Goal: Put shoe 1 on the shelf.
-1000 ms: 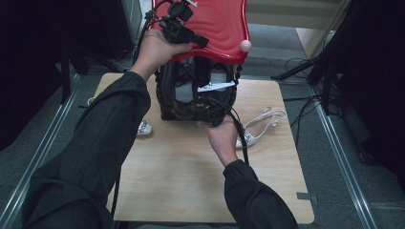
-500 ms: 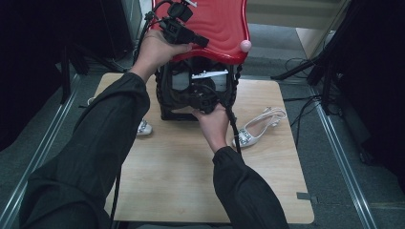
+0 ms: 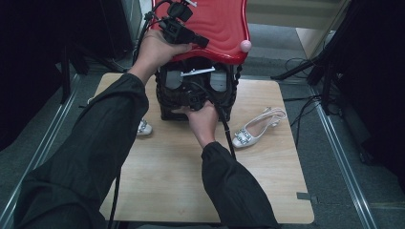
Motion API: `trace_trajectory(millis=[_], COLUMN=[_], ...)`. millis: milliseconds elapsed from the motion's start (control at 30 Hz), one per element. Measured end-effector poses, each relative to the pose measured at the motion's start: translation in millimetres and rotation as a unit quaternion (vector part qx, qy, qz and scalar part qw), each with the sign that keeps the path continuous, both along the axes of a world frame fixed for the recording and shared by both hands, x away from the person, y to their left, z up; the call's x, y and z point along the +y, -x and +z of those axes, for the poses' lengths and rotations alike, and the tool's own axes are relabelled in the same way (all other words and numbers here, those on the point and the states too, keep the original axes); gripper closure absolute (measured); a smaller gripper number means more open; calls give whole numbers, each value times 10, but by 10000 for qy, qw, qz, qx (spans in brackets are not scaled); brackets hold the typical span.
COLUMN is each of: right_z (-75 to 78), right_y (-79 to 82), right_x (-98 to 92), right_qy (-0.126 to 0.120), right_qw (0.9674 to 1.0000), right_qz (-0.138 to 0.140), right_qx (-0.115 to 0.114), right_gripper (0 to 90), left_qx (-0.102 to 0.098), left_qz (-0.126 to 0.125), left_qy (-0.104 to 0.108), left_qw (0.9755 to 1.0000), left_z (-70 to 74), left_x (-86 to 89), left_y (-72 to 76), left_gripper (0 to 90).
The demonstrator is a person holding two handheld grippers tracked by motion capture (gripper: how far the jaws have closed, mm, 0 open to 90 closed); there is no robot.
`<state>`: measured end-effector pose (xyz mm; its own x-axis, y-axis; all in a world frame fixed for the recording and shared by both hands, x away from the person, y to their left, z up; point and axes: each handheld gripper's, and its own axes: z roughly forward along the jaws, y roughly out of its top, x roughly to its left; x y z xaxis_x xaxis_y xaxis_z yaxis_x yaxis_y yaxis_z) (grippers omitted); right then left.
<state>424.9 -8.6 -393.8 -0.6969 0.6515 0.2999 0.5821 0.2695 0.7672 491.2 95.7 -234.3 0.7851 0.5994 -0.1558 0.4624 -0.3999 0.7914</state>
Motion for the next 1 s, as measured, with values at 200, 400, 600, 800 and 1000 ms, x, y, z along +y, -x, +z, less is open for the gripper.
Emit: trace_trajectory(millis=[200, 400, 600, 800, 1000], right_z=[-12, 12, 40, 12, -33], right_y=[114, 281, 433, 557, 708], right_x=[-120, -278, -467, -640, -719], right_qy=[-244, -235, -393, -527, -316], right_qw=[9997, 9994, 9987, 9982, 9984], right_qz=[67, 198, 319, 278, 417], right_qx=[20, -139, -65, -48, -225], right_gripper=[900, 827, 666, 542, 523], left_qx=[57, 171, 307, 267, 299], left_qz=[132, -30, -131, -246, -337], left_qy=[-1, 12, -35, -130, -93], left_qw=[9999, 9998, 9994, 9993, 9989], left_z=[58, 166, 199, 200, 151], left_x=[21, 65, 121, 161, 250], left_y=[34, 166, 307, 501, 650], left_gripper=[788, 660, 563, 509, 476])
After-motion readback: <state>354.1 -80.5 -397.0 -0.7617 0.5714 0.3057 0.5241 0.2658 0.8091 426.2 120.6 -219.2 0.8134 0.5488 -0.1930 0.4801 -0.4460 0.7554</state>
